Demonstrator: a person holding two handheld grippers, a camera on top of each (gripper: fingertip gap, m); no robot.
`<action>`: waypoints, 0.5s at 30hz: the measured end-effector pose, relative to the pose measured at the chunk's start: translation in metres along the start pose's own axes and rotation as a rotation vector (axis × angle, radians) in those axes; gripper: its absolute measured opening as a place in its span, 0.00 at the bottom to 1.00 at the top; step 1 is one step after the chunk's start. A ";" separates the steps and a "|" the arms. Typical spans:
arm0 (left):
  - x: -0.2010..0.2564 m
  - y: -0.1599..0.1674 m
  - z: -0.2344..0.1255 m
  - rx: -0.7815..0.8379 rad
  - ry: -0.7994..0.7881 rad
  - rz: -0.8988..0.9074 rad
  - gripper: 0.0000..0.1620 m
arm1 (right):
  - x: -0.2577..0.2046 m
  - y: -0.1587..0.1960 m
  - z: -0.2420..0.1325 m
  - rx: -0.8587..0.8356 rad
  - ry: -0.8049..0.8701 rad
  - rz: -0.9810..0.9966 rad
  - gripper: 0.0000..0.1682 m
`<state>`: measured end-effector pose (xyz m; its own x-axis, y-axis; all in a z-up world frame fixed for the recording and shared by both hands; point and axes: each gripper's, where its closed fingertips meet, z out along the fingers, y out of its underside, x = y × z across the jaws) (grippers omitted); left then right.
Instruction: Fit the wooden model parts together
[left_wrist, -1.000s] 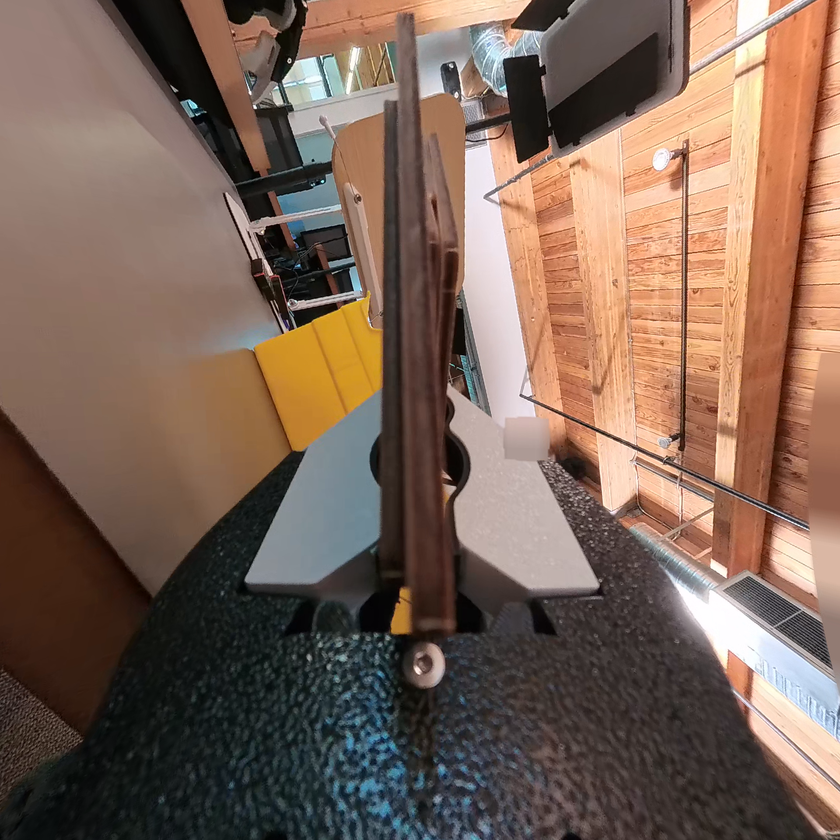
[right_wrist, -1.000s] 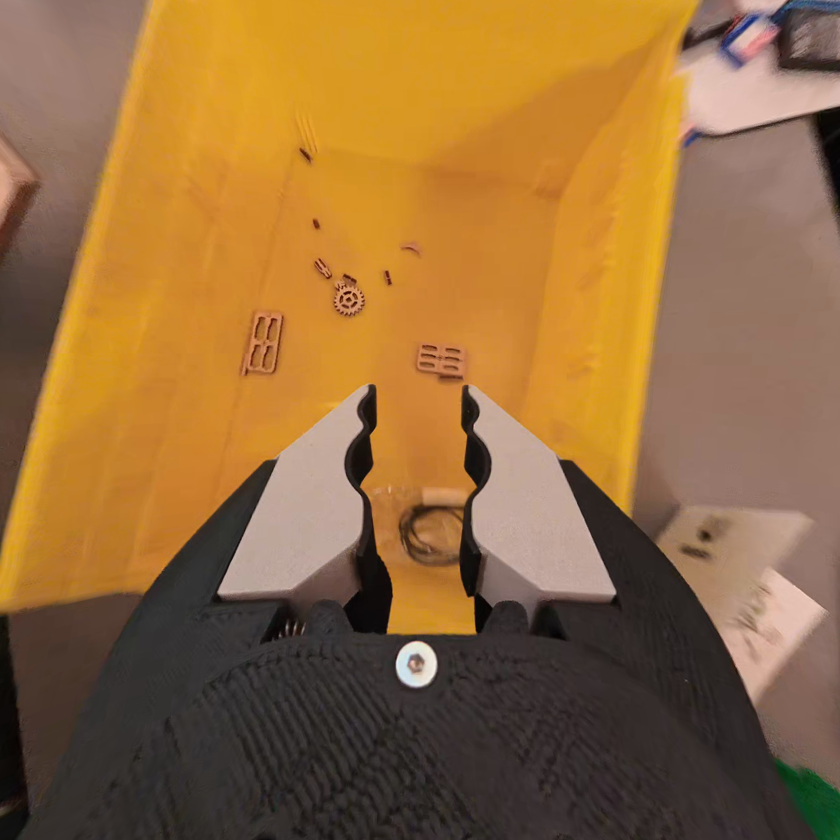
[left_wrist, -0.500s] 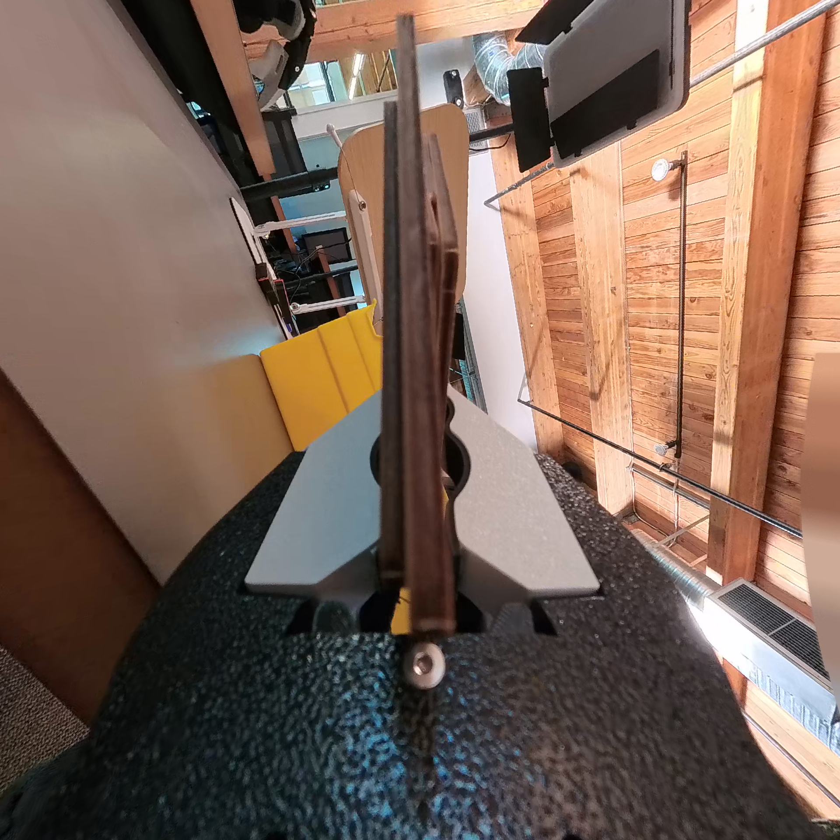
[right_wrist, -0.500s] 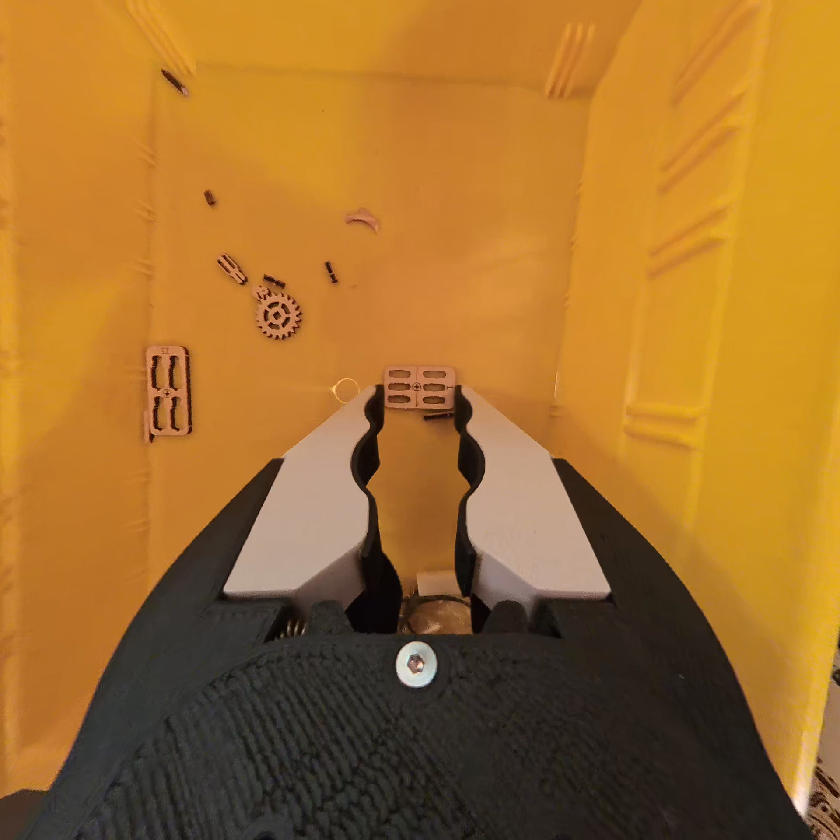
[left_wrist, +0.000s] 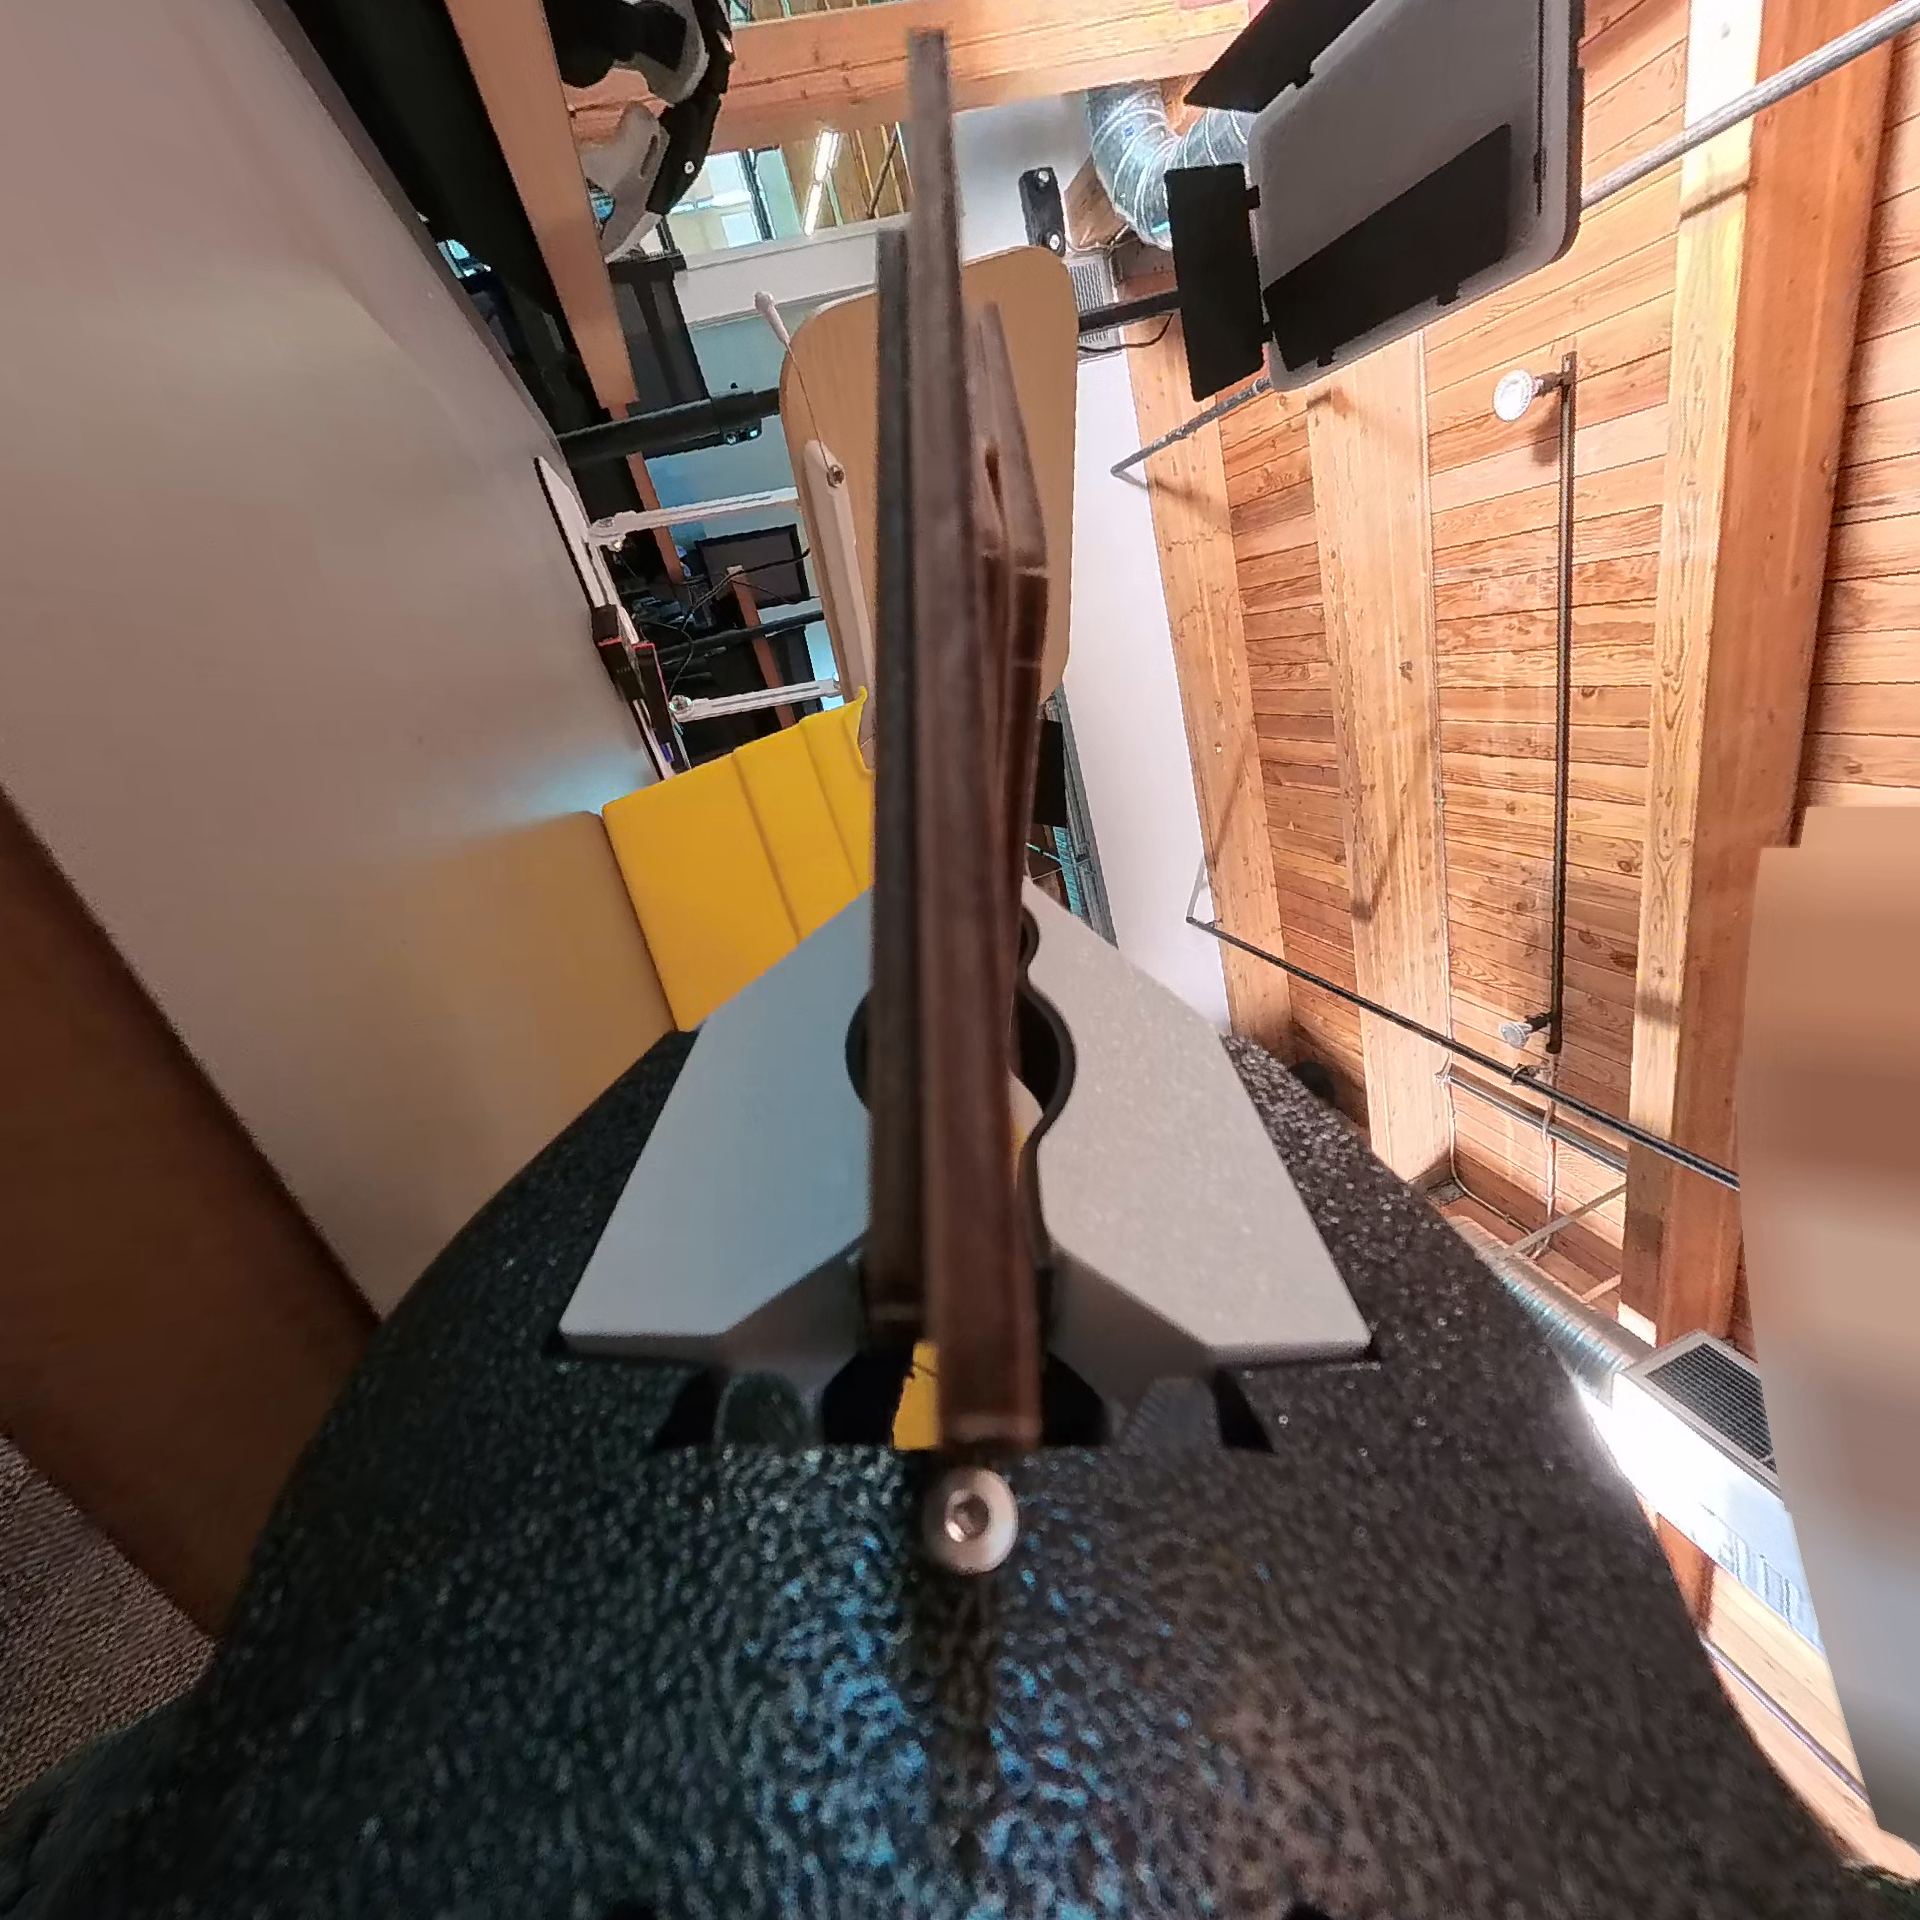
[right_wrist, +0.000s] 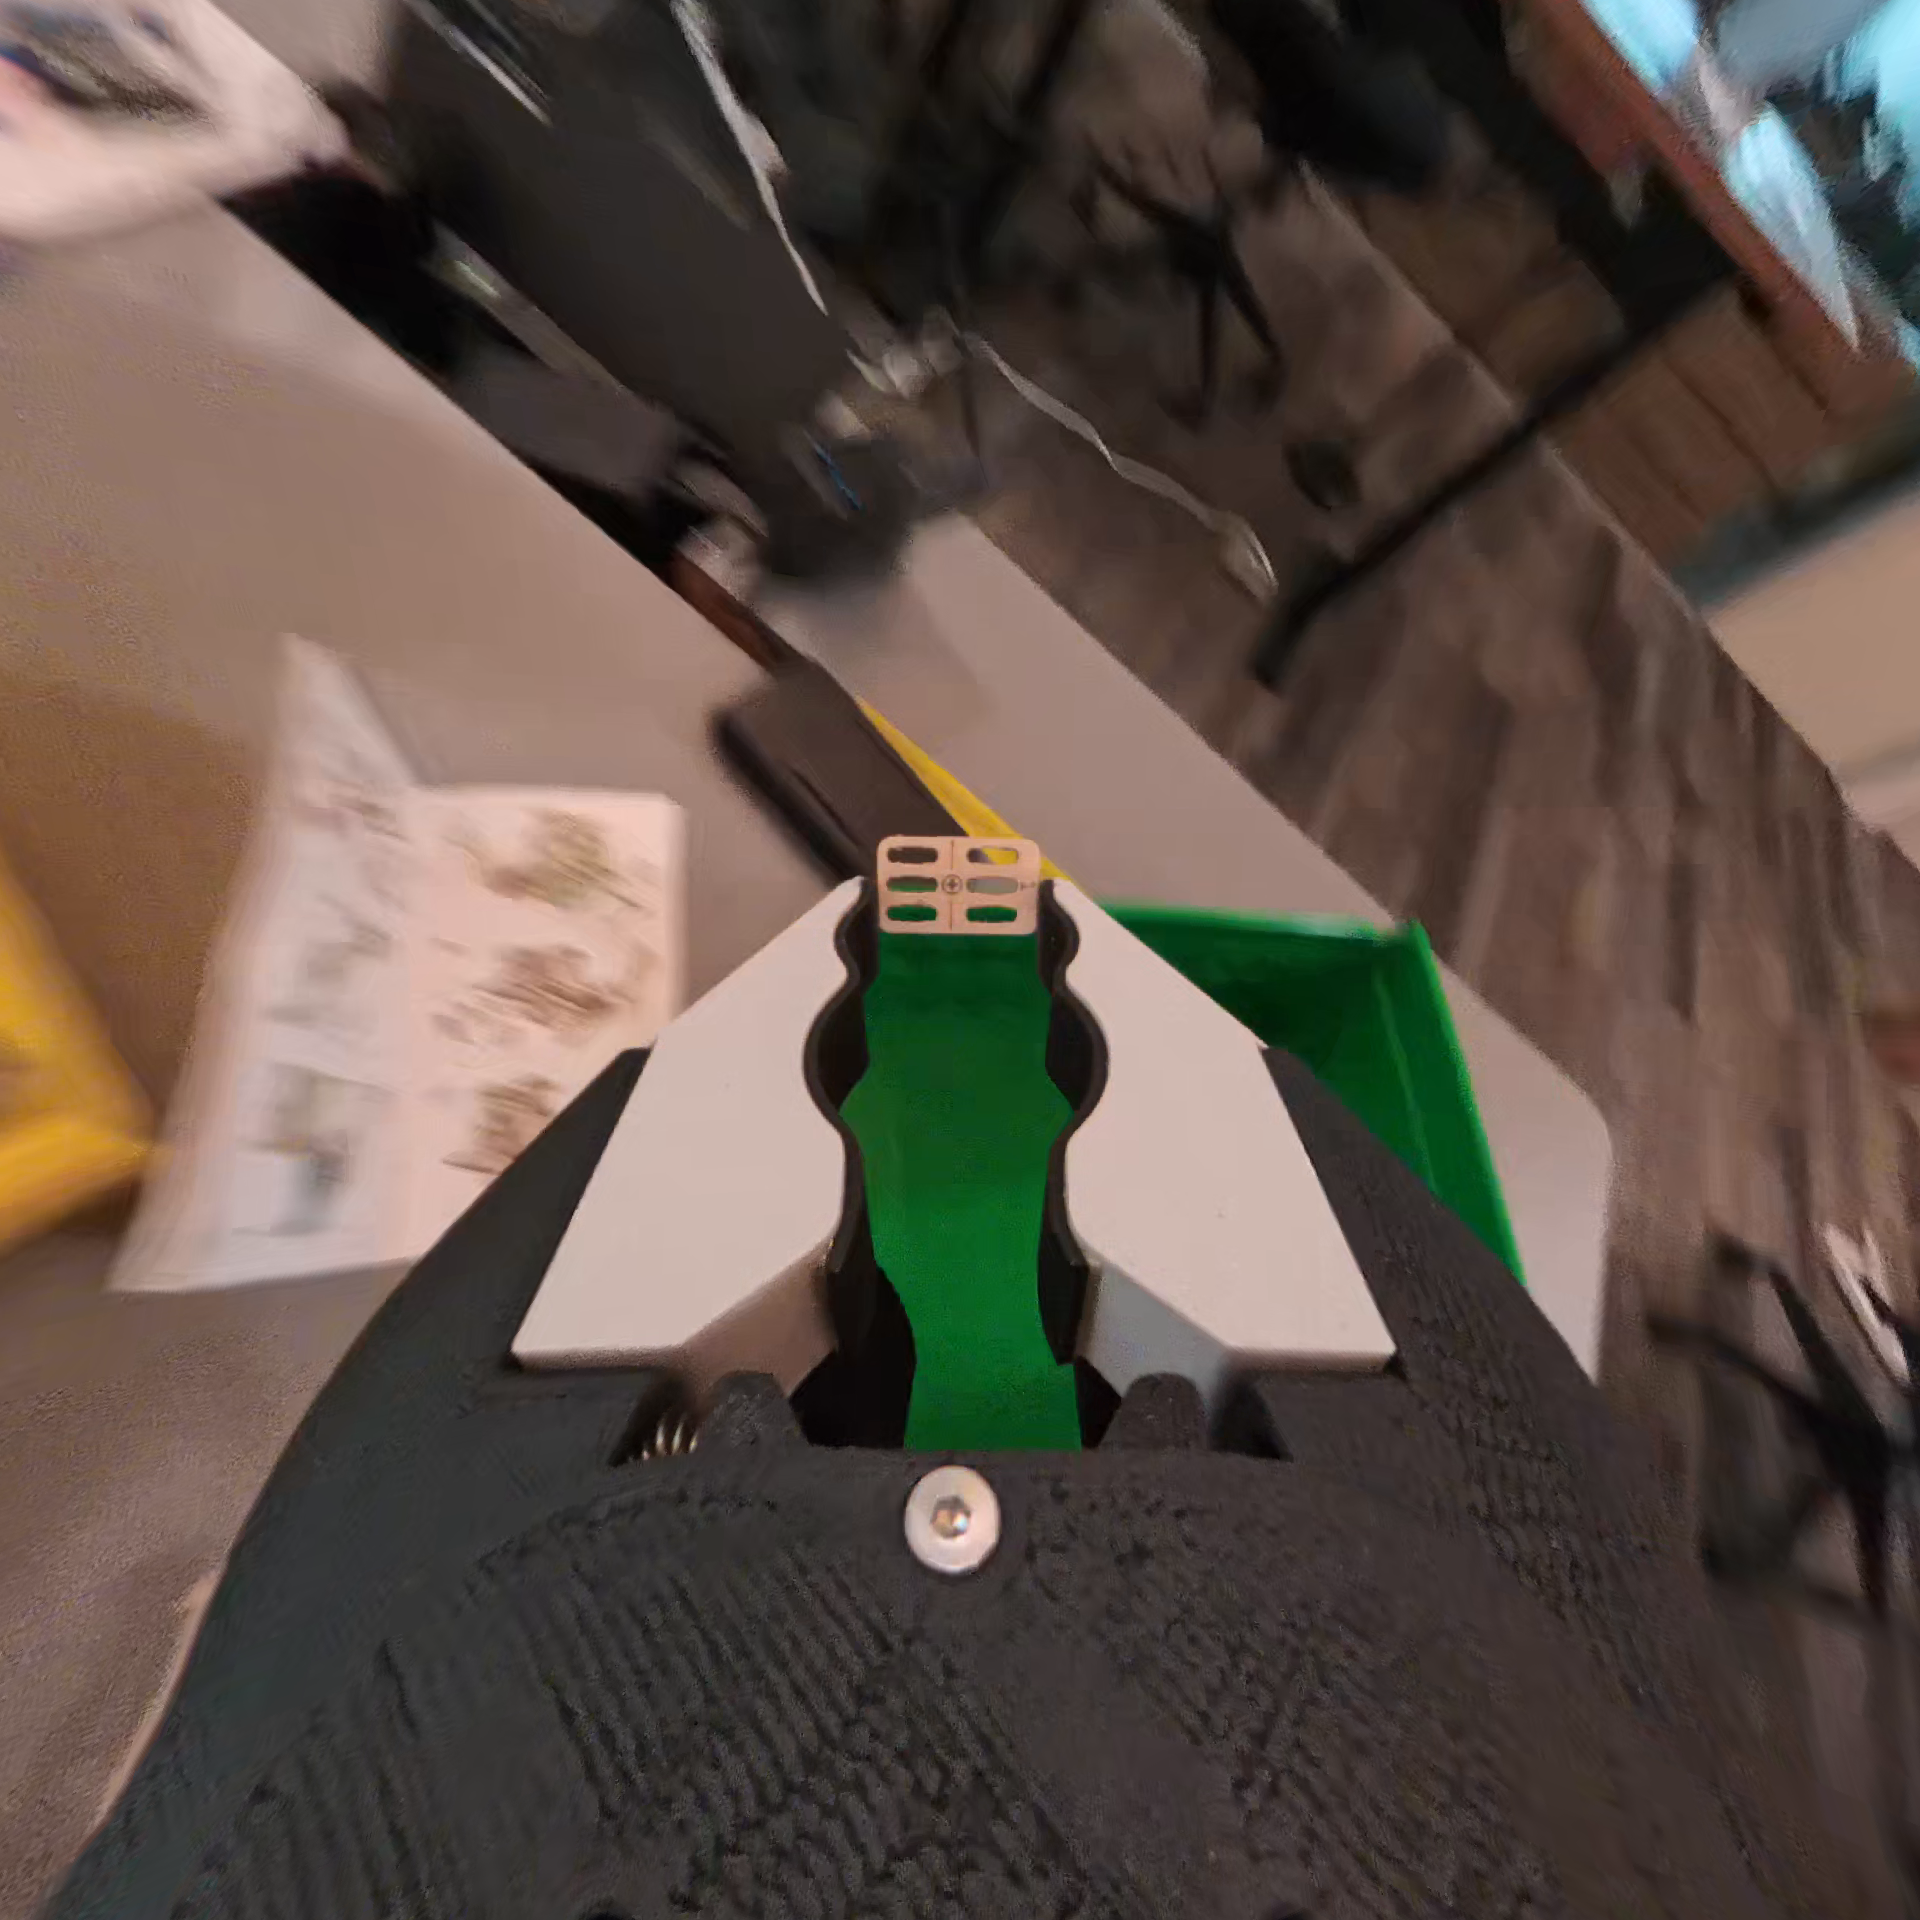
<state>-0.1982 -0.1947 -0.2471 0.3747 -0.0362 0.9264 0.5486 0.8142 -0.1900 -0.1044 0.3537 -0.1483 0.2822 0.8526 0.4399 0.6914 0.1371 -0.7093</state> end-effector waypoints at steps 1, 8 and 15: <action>0.000 0.001 0.000 -0.003 0.000 0.001 0.07 | 0.025 0.023 0.009 -0.061 0.031 0.027 0.17; 0.000 0.006 0.003 -0.013 -0.007 0.027 0.07 | 0.053 0.075 0.027 -0.164 0.022 0.081 0.34; 0.001 0.014 0.005 -0.040 -0.002 0.027 0.07 | -0.219 -0.035 -0.051 0.145 -0.782 -0.236 0.21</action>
<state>-0.1943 -0.1806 -0.2468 0.3881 -0.0130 0.9215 0.5679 0.7909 -0.2280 -0.1561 0.1368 -0.1917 -0.4407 0.8904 0.1137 0.5666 0.3742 -0.7341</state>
